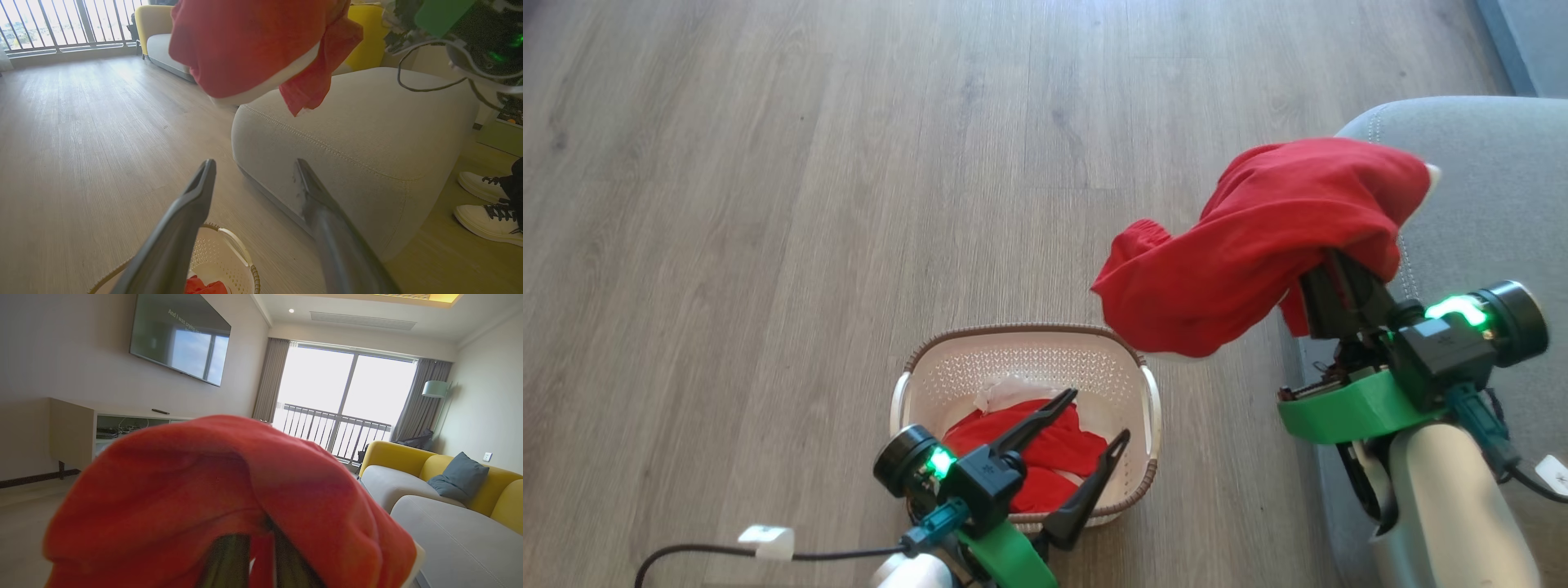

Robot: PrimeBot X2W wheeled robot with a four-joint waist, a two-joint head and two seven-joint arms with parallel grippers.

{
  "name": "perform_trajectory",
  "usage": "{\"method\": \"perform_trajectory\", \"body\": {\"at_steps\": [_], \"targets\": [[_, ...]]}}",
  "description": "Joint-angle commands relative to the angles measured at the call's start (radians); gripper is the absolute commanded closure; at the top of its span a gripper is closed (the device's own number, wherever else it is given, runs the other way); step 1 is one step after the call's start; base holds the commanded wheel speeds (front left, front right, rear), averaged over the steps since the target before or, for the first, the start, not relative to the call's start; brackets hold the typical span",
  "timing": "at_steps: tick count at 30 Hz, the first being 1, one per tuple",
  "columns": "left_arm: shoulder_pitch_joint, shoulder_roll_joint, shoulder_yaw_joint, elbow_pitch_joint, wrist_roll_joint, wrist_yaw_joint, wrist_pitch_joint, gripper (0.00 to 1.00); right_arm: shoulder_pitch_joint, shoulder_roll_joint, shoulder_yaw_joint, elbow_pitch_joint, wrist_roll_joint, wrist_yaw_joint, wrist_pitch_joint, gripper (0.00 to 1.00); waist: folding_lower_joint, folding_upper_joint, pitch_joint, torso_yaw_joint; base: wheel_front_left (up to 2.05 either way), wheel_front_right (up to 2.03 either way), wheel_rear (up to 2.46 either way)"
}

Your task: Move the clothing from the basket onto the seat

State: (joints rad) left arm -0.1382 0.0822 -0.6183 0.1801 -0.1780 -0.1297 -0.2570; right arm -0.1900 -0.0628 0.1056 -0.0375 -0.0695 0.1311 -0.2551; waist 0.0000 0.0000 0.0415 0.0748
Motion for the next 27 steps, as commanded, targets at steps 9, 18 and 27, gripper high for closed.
{"method": "perform_trajectory", "body": {"at_steps": [9,18,27], "targets": [[0.006,0.012,0.015,-0.037,0.048,-0.001,-0.005,0.0,0.005,0.013,-0.006,-0.049,0.005,0.0,-0.007,1.0,0.0,0.0,0.002,-0.013,0.0,0.0,0.0],[0.014,-0.006,0.026,-0.023,0.048,-0.001,-0.005,0.0,0.012,0.013,-0.011,-0.047,-0.001,0.0,-0.007,1.0,0.0,0.0,0.004,-0.023,0.0,0.0,0.0],[0.007,-0.013,0.033,-0.03,0.042,-0.001,-0.005,0.0,0.008,0.013,-0.018,-0.049,-0.006,0.0,-0.007,1.0,0.0,0.0,0.016,-0.029,0.0,0.0,0.0]]}}
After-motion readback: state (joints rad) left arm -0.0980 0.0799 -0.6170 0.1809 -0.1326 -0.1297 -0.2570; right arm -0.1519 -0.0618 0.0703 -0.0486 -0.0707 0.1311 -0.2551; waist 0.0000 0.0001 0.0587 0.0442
